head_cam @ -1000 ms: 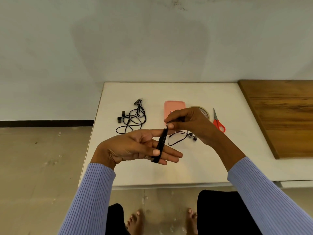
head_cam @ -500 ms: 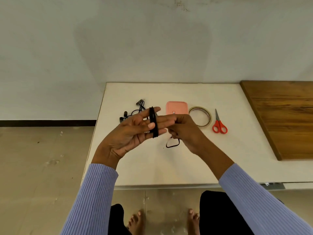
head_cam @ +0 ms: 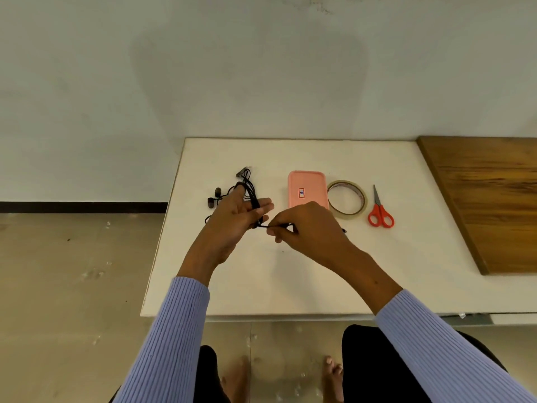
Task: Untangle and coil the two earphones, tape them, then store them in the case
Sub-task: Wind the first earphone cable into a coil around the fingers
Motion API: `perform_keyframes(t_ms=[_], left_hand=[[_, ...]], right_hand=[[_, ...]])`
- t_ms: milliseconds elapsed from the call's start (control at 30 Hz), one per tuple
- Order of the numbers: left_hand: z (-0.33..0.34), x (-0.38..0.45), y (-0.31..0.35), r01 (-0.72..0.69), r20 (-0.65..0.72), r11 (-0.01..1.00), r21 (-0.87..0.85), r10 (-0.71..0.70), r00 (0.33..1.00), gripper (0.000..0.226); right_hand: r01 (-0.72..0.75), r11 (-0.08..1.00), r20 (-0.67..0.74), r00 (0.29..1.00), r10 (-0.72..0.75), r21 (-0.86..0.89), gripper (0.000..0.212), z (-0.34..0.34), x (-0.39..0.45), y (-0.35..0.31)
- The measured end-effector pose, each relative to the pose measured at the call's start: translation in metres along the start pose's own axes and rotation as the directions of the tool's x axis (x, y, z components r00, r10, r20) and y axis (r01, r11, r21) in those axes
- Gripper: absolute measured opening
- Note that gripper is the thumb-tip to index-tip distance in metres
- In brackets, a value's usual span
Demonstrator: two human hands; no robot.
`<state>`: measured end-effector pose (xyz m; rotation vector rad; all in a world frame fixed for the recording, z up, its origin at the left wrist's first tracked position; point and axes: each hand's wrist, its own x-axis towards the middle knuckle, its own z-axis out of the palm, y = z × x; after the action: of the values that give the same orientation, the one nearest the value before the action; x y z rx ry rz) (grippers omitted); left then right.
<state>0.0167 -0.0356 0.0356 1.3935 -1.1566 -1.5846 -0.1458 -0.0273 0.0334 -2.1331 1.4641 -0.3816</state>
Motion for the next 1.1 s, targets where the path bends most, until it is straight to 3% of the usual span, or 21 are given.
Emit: perform_keyframes(t_ms=[100, 167, 200, 367, 500, 767, 1000, 1100], left_hand=[[-0.002, -0.002, -0.004, 0.072, 0.065, 0.979, 0.188, -0.086, 0.994, 0.059], [-0.003, -0.007, -0.003, 0.102, 0.140, 0.952, 0.289, -0.148, 0.979, 0.030], [-0.003, -0.008, -0.003, 0.123, 0.200, 0.950, 0.286, -0.184, 0.962, 0.026], [-0.003, -0.015, -0.002, 0.201, 0.529, 0.949, 0.241, -0.302, 0.793, 0.056], [-0.006, -0.016, 0.002, 0.143, 0.709, 0.962, 0.232, -0.268, 0.652, 0.063], [-0.011, -0.019, 0.005, 0.120, 0.831, 0.988, 0.097, -0.147, 0.537, 0.061], [-0.013, -0.021, 0.008, 0.099, 0.845, 0.995, 0.023, -0.073, 0.530, 0.060], [-0.015, -0.022, 0.011, 0.097, 0.852, 0.994, -0.059, -0.001, 0.524, 0.060]], right_hand=[[0.057, 0.997, 0.014, 0.998, -0.056, -0.048, 0.012, -0.010, -0.001, 0.010], [0.085, 0.996, -0.003, 0.996, -0.085, -0.028, 0.010, -0.014, -0.001, 0.018], [0.092, 0.996, -0.013, 0.996, -0.092, -0.013, 0.009, -0.015, -0.001, 0.022], [0.116, 0.969, 0.005, 0.993, -0.120, 0.216, 0.006, -0.023, 0.003, 0.032], [0.088, 0.891, 0.004, 0.995, -0.100, 0.444, 0.011, -0.032, 0.003, 0.034], [-0.021, 0.803, -0.034, 0.998, 0.051, 0.596, 0.016, -0.042, 0.003, 0.047], [-0.019, 0.731, -0.093, 0.989, 0.112, 0.682, 0.013, -0.050, 0.001, 0.046], [-0.067, 0.730, -0.055, 0.988, 0.142, 0.680, 0.012, -0.049, 0.001, 0.045]])
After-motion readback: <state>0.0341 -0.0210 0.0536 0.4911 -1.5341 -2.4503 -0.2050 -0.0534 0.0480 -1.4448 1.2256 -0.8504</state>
